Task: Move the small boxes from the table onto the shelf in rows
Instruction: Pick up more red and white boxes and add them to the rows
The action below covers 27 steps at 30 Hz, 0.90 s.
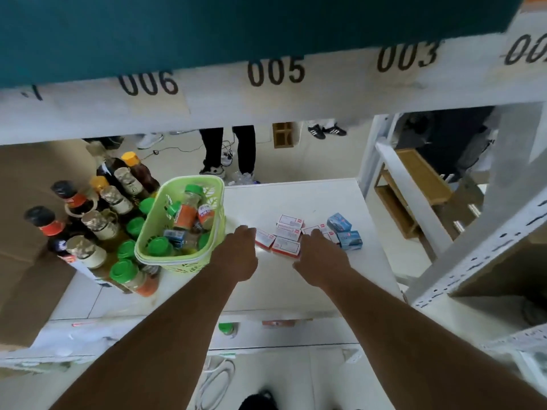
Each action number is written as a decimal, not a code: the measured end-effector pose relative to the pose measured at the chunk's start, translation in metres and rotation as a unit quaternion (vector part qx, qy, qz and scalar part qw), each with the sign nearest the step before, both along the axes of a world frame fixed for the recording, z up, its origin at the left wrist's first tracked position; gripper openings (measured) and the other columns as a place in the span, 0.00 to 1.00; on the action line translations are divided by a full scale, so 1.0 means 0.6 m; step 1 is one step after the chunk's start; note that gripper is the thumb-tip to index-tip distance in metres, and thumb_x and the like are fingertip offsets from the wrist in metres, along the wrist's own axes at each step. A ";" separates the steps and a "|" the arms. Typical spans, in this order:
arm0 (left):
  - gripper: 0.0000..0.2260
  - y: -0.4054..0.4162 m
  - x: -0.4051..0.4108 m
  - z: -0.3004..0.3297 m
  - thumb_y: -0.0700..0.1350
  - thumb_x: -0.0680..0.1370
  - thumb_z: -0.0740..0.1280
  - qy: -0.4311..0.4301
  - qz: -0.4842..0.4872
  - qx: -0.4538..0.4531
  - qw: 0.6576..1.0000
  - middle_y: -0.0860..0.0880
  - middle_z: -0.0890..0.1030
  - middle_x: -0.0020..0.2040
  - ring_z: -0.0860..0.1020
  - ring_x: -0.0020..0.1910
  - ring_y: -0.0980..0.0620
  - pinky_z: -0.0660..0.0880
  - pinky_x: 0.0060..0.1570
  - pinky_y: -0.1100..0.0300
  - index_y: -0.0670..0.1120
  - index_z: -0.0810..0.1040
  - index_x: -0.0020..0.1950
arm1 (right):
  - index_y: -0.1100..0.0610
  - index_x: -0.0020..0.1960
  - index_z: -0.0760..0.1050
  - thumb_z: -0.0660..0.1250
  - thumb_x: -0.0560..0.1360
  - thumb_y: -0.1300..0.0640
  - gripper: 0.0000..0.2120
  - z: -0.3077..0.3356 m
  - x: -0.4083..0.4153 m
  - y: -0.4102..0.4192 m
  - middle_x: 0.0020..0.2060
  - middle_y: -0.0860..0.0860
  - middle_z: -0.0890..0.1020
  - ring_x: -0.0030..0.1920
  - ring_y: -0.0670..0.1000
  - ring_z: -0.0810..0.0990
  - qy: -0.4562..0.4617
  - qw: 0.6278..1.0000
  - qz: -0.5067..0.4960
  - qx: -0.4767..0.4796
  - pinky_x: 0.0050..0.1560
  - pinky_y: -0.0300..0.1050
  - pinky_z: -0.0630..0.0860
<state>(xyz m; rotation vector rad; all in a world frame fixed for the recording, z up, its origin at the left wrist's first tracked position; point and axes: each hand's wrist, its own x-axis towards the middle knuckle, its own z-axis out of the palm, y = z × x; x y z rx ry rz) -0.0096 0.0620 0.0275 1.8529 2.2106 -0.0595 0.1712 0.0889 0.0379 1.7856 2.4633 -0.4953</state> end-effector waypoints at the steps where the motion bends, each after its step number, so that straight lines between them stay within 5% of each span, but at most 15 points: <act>1: 0.27 0.011 -0.005 -0.010 0.43 0.78 0.63 0.005 -0.010 0.000 1.000 0.47 0.61 0.75 0.68 0.69 0.45 0.71 0.64 0.49 0.47 0.60 0.75 | 0.55 0.69 0.69 0.68 0.78 0.49 0.23 -0.008 -0.005 0.007 0.61 0.54 0.74 0.60 0.57 0.78 -0.011 1.000 0.002 0.006 0.56 0.53 0.79; 10: 0.31 0.085 -0.039 -0.081 0.39 0.77 0.60 0.020 -0.061 -0.001 0.998 0.51 0.49 0.80 0.60 0.74 0.46 0.64 0.71 0.49 0.48 0.53 0.78 | 0.56 0.65 0.73 0.67 0.77 0.55 0.17 -0.056 -0.046 0.054 0.58 0.55 0.77 0.58 0.57 0.80 -0.079 0.997 0.000 0.003 0.53 0.51 0.77; 17: 0.23 0.092 -0.050 -0.091 0.37 0.74 0.63 0.038 -0.070 -0.003 0.997 0.48 0.71 0.65 0.70 0.64 0.45 0.73 0.62 0.50 0.47 0.68 0.69 | 0.56 0.65 0.75 0.69 0.76 0.57 0.17 -0.071 -0.060 0.062 0.57 0.55 0.79 0.56 0.57 0.81 -0.105 0.994 0.005 -0.012 0.54 0.52 0.78; 27: 0.12 0.043 -0.061 -0.104 0.39 0.76 0.64 0.011 -0.029 0.010 0.999 0.48 0.68 0.57 0.74 0.56 0.48 0.76 0.48 0.55 0.46 0.69 0.59 | 0.57 0.64 0.76 0.67 0.78 0.57 0.15 -0.057 -0.056 0.053 0.56 0.55 0.80 0.54 0.55 0.83 -0.071 0.997 0.020 0.012 0.52 0.50 0.80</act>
